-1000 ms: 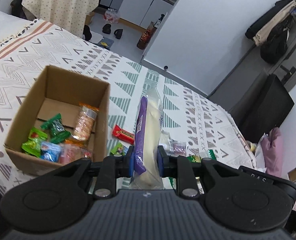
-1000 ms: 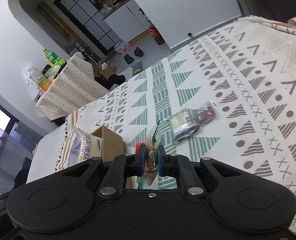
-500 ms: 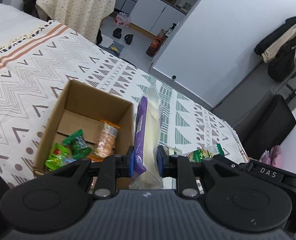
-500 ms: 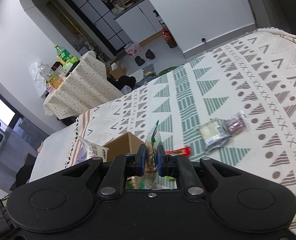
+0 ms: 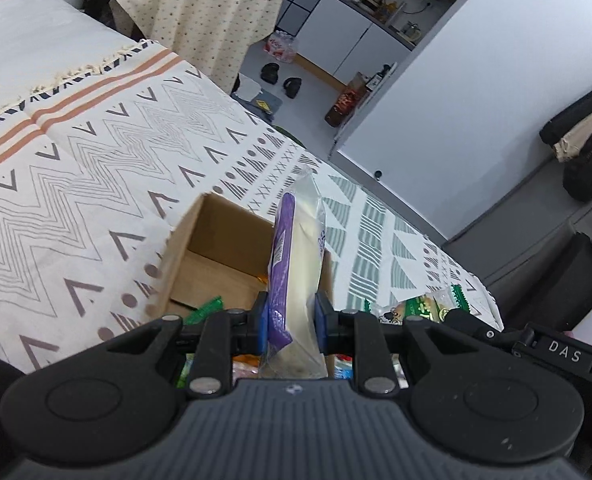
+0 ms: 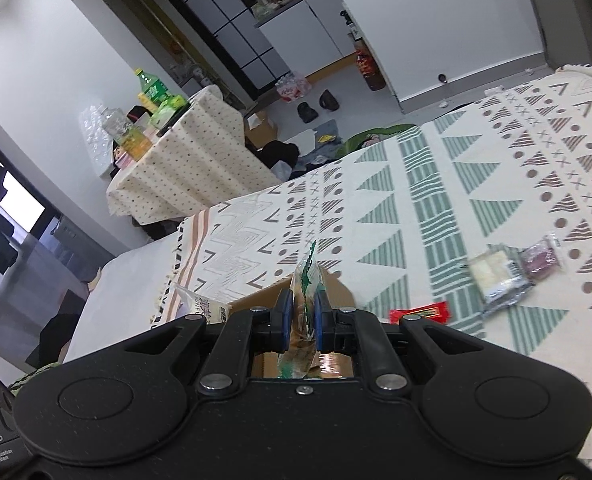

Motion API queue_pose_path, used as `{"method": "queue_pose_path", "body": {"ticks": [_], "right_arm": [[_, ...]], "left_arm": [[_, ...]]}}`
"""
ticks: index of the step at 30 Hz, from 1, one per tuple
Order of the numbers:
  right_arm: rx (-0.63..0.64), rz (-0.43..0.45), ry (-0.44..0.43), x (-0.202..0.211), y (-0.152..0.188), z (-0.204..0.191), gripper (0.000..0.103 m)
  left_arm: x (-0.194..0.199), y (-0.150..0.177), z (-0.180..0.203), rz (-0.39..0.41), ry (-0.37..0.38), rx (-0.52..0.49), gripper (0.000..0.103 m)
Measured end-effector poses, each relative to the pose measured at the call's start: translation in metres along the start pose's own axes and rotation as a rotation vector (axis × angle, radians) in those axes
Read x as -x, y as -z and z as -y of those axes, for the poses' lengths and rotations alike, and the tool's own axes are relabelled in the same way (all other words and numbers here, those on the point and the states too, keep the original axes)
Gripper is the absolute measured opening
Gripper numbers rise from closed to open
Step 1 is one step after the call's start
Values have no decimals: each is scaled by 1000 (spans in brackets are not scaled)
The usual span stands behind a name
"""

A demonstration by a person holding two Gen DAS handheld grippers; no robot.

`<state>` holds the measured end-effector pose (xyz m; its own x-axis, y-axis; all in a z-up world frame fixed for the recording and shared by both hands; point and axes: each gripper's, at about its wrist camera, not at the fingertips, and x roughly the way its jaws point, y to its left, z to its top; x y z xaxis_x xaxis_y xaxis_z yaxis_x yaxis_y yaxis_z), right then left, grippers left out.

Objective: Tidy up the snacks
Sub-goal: 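Carry both snacks over the box and open both grippers, then withdraw both grippers from the box toward the remaining snacks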

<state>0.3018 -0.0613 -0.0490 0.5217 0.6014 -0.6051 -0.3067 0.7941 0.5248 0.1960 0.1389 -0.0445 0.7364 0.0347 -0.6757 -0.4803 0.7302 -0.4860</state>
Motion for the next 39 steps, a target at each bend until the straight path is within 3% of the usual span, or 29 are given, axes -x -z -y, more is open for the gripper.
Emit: {"method": "queue_pose_path", "body": {"ticks": [15,19,21,22,24,31,39], "right_arm": [[33,-58,-29,-41,-1,-37,11],[47,-57,-78,-44,-3,-48,12],[81,-55,-120,-43,-2,-54,19],[94,-61,-115,-42,-2,-57,34],[102,-58,-91,-40,0,-57,45],[40,-62,-34,-26,2,-29,47],[0,-30,15,-1,0,10,55]], "left_arm": [[-3,-32,-22,13,-72,-5,28],[4,-38,-28,29,-101,-6,44],[7,-38,-29,35,-117,-7,54],[9,-39,-30,38,-126,-5,59],[11,-38,-30,44,-137,-1,66],[14,-32,-18,53,-151,-28,82],[6,-15,10,19,-129,-85,83]]}}
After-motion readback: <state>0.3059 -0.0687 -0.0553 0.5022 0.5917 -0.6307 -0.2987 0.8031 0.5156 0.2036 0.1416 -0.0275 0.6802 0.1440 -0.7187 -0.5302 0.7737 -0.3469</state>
